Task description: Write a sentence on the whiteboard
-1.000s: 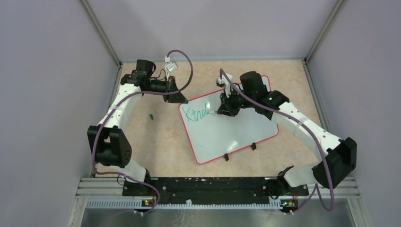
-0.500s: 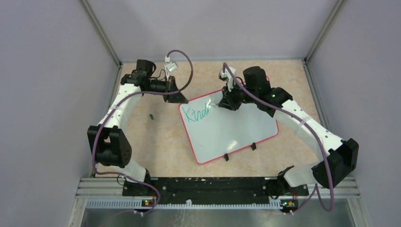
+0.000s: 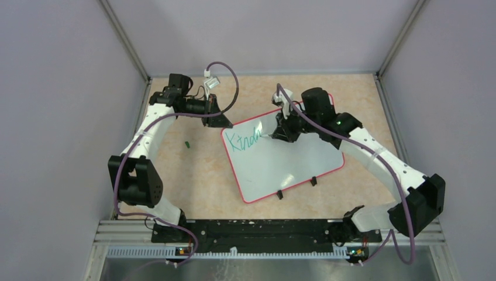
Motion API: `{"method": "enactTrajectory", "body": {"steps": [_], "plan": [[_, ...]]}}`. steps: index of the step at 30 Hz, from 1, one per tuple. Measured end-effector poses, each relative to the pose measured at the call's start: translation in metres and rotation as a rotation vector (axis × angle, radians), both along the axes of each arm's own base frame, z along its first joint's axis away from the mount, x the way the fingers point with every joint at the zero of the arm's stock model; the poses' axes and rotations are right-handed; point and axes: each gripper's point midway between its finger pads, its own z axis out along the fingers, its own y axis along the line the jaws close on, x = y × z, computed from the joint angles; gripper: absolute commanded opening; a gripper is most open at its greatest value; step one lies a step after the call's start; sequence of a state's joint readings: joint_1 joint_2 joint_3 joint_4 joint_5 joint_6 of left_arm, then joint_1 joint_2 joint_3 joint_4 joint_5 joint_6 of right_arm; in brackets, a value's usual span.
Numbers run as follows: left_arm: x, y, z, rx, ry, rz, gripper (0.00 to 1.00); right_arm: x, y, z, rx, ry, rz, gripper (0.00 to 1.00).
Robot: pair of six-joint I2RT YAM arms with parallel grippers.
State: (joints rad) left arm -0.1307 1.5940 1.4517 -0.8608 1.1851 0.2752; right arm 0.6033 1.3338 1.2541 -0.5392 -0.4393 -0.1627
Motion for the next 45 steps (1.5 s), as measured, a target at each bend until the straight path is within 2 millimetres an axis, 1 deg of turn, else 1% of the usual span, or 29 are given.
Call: {"method": "enactTrajectory", "body": {"steps": [4, 18, 31, 40, 45], "plan": [[0.0, 0.0, 0.0, 0.0, 0.0, 0.0, 0.0, -0.003, -0.001, -0.003, -0.002, 0.01, 0.007, 0.0], [-0.001, -0.001, 0.001, -0.004, 0.0, -0.004, 0.0, -0.008, -0.002, -0.003, -0.008, 0.02, 0.011, 0.0], [-0.001, -0.001, 0.001, -0.004, -0.001, -0.004, 0.0, -0.006, -0.005, -0.003, -0.014, 0.017, -0.001, 0.0], [-0.001, -0.001, 0.001, -0.003, -0.001, -0.003, 0.0, 0.012, -0.014, 0.014, -0.009, -0.035, -0.054, 0.0], [-0.001, -0.001, 0.001, -0.003, 0.0, -0.003, 0.0, 0.016, -0.015, 0.019, -0.006, -0.052, -0.059, 0.0]]}}
